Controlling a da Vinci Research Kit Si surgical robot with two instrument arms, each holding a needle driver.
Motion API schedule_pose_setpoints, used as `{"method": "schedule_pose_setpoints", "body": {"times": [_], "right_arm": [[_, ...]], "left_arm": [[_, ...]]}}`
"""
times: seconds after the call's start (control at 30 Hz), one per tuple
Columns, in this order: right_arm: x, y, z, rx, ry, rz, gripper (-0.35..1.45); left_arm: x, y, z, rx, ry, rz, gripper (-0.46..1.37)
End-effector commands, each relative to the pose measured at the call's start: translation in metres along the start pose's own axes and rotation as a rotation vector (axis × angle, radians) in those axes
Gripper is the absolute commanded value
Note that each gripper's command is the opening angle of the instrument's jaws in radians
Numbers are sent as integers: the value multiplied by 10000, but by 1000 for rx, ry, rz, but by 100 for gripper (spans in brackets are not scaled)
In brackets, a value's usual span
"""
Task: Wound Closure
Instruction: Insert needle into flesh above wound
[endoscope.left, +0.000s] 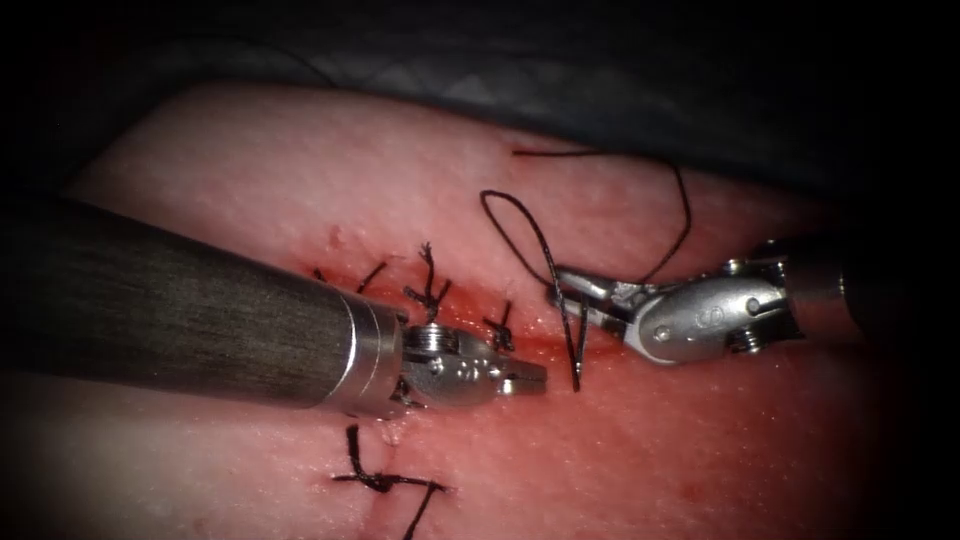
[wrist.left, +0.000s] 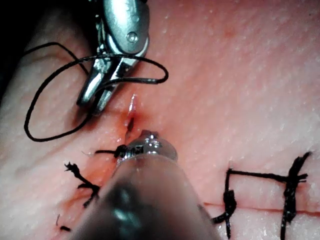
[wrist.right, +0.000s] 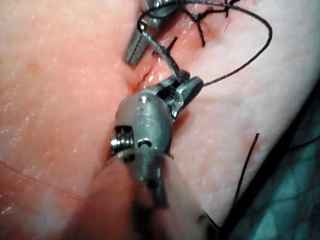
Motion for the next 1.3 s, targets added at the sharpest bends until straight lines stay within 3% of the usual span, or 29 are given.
{"method": "schedule_pose_setpoints", "body": {"times": [0.03, 0.4, 0.6, 1.07, 1.3], "right_arm": [[1, 2, 0, -8, 1, -5, -35], [13, 17, -6, -20, 3, -63, -35], [19, 22, -8, -25, 6, -104, -35], [20, 38, -7, -59, 23, -97, -35], [13, 52, -2, -80, 34, 39, -35]], "left_arm": [[-2, 1, 2, -10, -1, -3, -35], [-30, 7, 28, -64, -52, -30, -35], [-41, 8, 29, -78, -68, -41, -35], [-38, 12, 22, -84, -67, -47, -35], [-37, 13, 20, -86, -67, -47, -35]]}}
